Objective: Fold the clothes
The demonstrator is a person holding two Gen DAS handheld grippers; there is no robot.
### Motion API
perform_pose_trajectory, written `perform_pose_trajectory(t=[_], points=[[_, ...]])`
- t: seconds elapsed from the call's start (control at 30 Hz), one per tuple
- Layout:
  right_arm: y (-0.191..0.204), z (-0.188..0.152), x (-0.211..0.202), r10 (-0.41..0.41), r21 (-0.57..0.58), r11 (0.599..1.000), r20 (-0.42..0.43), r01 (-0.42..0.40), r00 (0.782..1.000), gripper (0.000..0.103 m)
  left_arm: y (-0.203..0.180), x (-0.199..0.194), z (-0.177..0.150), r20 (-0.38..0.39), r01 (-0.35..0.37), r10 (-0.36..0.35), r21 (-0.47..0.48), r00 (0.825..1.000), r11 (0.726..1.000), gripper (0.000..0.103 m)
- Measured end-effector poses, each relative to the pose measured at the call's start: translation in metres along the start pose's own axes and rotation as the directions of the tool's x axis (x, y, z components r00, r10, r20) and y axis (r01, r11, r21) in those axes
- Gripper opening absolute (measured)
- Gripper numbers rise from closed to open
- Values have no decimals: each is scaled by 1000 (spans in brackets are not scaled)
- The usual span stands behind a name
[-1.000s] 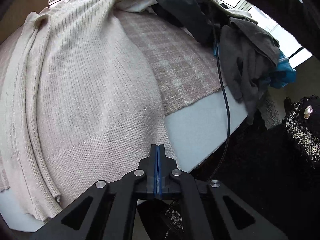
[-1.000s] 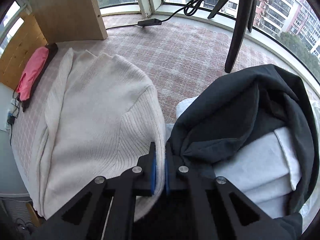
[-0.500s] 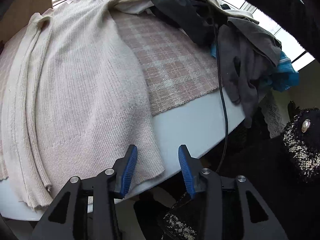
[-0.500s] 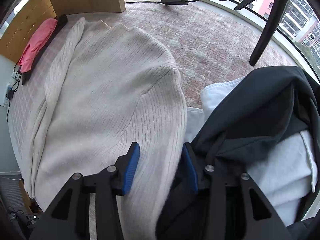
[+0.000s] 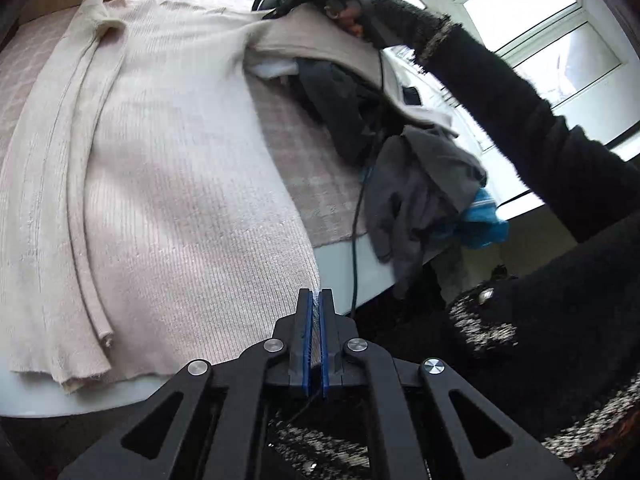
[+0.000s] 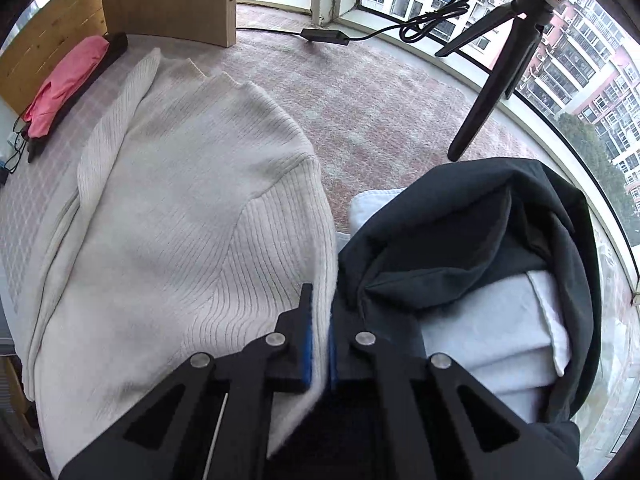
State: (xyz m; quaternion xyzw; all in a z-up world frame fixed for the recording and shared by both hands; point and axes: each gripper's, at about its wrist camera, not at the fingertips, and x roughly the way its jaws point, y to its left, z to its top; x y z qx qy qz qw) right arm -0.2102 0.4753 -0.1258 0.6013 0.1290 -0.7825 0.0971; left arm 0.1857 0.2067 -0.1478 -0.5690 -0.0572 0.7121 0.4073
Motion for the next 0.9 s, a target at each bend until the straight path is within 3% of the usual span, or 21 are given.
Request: perform_pose_trajectory(t=[0.23,0.33,0.37,0.43,0.5,0.6,0.73,0.83,0.9], points=[[12,6,4,-121,-30,992,24,121,992,5,17,29,-22,-114,-117,114,-20,987,993,6],[4,14,-6,-194,-23,981,50,195,980,4,3,22,-15,-96,-133,135,26,986,991,33],[5,15,-1,-223,-43,973,45,225,974,4,1,13,-16,-72,-159,161,41,984,987,36],[10,15,16,-286,-101,953,27,287,958,4,3,-2,-24,-54,-227,231,70,971,971,38],[16,11,21,-312,-130,941,27,313,950,5,17,-16,-33,-60,-321,326,80,943,944,39],[20,9,9,-287,-106,951,47,291,957,7,49,-31,-42,-72,-442,443,29,894,897,39],[26,-18,-50,-230,-25,971,157,237,960,13,96,-67,-51,-40,-505,504,-132,863,853,39],[41,-69,-98,-98,3,995,246,101,964,19,129,-78,-54,-57,-533,533,-199,844,822,43],[59,-110,-121,-2,14,1000,279,-2,960,29,144,-74,-53,-86,-542,536,-197,840,817,43]])
